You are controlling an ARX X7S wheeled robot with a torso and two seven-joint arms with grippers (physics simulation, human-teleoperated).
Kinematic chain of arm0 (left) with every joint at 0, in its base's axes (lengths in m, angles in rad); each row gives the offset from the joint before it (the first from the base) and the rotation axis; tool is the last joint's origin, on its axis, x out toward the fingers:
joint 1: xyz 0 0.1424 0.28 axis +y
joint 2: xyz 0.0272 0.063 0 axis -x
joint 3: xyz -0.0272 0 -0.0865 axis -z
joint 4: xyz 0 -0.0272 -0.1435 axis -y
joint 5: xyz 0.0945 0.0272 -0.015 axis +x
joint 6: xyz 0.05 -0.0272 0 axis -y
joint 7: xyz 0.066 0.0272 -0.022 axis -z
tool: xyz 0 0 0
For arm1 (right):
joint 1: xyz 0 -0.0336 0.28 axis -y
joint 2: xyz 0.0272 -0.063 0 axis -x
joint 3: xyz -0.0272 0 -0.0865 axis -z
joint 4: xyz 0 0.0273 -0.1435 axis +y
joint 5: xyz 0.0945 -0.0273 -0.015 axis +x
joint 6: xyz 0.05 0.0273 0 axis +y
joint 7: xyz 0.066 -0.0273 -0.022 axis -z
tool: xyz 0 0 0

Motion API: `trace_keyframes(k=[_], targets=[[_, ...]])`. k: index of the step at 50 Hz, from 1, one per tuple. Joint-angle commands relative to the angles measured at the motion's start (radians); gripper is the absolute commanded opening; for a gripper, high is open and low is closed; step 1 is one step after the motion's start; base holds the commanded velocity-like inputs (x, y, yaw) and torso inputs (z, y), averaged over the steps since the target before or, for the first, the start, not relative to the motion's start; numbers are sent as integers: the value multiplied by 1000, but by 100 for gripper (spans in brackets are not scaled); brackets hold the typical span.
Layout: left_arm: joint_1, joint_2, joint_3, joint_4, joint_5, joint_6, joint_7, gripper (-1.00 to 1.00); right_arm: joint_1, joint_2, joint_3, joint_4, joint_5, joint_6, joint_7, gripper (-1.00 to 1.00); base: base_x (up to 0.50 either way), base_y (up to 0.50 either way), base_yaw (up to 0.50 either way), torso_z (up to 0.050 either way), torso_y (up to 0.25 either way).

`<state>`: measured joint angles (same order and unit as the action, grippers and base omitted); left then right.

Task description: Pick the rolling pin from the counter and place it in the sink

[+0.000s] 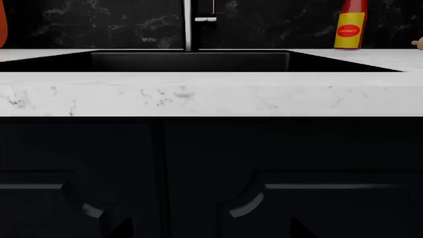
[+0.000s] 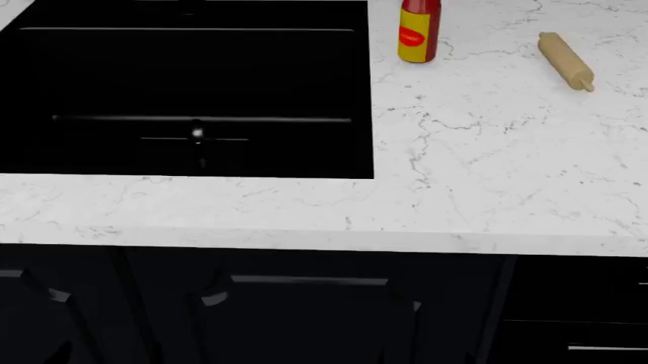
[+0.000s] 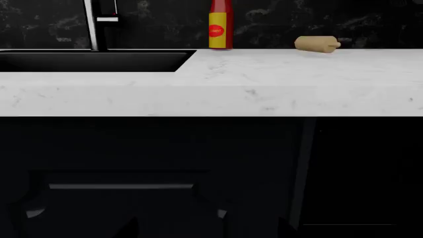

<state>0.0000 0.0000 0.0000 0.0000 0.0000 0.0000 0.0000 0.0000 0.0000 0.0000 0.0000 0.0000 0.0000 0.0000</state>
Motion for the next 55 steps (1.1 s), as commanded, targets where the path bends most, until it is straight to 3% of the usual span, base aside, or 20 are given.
trace_keyframes(k=[1, 16, 28, 34, 41, 47, 55], targets=[[-1, -12, 13, 1, -12, -2, -13, 100, 3, 19, -23, 5, 19, -3, 23, 100, 0, 0, 0, 0, 0], [11, -52, 69, 71, -42, -55, -87, 100, -20, 58, -64, -79, 54, 34, 65, 100, 0, 0, 0, 0, 0], [-14, -77, 100, 610, 22, -547, -142, 100, -7, 119, -114, -582, 12, 440, 92, 100, 0, 0, 0, 0, 0], [-86, -106, 16, 730, -7, -712, -146, 100, 80, 148, -84, -765, 10, 673, 91, 100, 0, 0, 0, 0, 0], [-130, -133, -100, 850, -23, -833, -165, 100, 154, 163, -14, -821, 17, 792, 109, 100, 0, 0, 0, 0, 0], [-175, -158, -203, 854, -67, -906, -142, 100, 259, 199, 31, -880, 40, 912, 86, 100, 0, 0, 0, 0, 0], [-217, -187, -241, 832, -97, -936, -117, 100, 379, 234, 117, -919, 86, 1055, 45, 100, 0, 0, 0, 0, 0]])
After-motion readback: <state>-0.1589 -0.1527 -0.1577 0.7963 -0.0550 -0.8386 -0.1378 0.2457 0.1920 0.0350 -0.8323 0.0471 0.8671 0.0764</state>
